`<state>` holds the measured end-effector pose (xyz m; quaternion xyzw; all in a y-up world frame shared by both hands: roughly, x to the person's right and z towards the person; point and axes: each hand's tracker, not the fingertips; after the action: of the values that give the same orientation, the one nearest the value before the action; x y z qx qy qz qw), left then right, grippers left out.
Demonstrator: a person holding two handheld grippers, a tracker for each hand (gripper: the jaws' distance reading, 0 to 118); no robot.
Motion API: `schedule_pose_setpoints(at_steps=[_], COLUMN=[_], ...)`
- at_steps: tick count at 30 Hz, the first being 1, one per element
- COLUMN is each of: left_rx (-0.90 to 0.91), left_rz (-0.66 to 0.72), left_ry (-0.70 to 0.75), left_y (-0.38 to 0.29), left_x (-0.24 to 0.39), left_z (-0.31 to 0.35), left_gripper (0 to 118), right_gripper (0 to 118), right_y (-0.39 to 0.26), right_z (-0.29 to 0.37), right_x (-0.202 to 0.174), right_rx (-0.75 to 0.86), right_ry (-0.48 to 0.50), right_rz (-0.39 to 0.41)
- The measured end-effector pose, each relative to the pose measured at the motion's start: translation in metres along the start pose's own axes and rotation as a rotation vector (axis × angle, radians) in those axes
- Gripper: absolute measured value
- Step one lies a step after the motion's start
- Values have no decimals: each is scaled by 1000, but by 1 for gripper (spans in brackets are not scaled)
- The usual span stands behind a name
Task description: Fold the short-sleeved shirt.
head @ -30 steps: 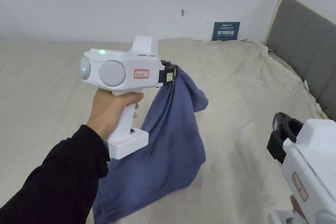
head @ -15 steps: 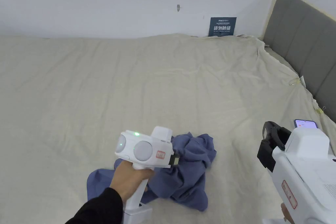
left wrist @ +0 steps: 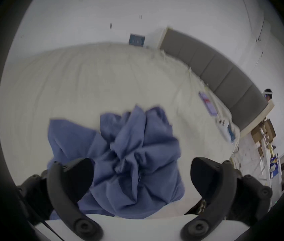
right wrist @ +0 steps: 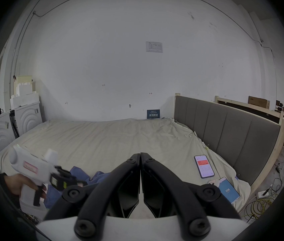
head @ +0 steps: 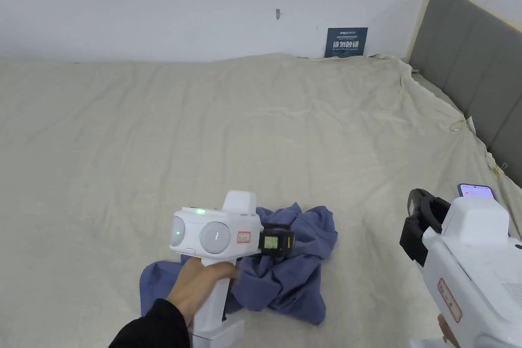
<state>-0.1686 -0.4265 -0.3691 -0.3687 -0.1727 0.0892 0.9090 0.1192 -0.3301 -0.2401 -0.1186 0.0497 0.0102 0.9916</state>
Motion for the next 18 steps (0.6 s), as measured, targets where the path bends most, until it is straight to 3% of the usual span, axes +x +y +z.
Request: schedule_pose_setpoints(at_steps=[5, 14, 16, 18], left_rx=[227, 542, 591, 624], left_rz=[-42, -183, -181, -185], left_ry=[83, 411, 437, 448], left_y=[26, 14, 6, -2], left_x=[4, -13, -21, -30], left_z=[69, 150, 162, 170], left_gripper=[116, 114, 107, 88], right_gripper=[0, 0, 0, 0], right_y=[9, 18, 19, 20], right_z=[1, 4, 5, 5], right_x=[-2, -8, -10, -12], right_rx=[25, 62, 72, 80], right_ry=[1, 14, 20, 22], right_rz=[7, 15, 17, 16])
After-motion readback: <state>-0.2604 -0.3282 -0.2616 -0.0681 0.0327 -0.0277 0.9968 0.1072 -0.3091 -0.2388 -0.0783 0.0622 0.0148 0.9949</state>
